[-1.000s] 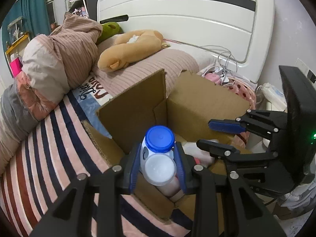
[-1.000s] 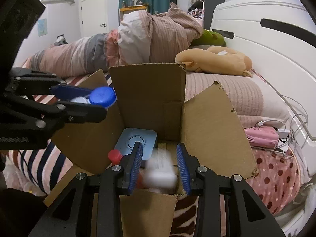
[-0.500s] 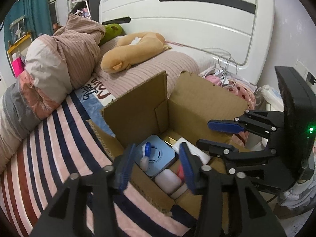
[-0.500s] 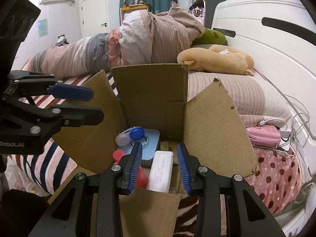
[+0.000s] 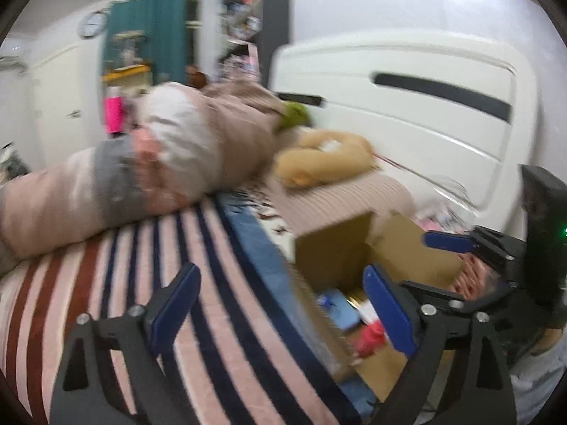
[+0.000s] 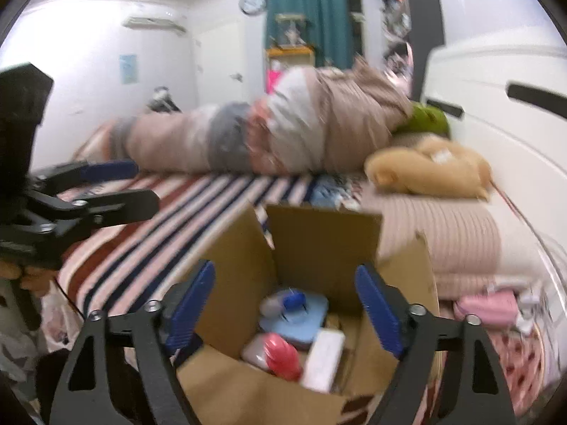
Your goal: Organize rigid objects
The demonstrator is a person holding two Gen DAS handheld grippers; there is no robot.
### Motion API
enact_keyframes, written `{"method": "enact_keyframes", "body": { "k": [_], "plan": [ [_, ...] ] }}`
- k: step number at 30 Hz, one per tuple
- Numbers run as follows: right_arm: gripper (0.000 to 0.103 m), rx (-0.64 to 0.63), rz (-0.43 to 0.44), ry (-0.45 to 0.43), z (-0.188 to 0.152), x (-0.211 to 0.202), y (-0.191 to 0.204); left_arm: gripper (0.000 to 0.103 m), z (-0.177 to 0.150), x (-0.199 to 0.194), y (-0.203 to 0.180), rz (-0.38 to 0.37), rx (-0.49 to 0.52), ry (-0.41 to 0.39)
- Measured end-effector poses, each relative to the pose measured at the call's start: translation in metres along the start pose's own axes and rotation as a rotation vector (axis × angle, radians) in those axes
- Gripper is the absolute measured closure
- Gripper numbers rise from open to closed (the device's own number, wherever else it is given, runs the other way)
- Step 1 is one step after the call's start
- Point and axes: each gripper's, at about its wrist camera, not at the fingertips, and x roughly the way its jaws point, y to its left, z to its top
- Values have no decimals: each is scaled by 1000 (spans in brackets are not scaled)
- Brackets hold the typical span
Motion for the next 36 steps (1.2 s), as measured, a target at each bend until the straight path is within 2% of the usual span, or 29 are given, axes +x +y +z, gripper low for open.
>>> {"method": "enact_keyframes", "body": {
  "k": [3, 6, 9, 14, 36],
  "plan": [
    [4, -48, 49, -65, 6, -9, 9, 7, -4, -12, 14, 97, -67, -33],
    [4, -55, 121, -115, 8, -14, 14, 6, -10, -20, 25, 160, -107, -42],
    [4, -32, 169, -126, 9, -12, 16, 6, -14, -21, 33, 187, -128, -30],
    [3, -30, 169, -116, 8, -6, 21, 6, -18, -20, 38, 213, -136, -19],
    [3, -10, 172, -128, 8, -9, 18, 6, -20, -28, 40, 236, -147, -40]
  ]
}}
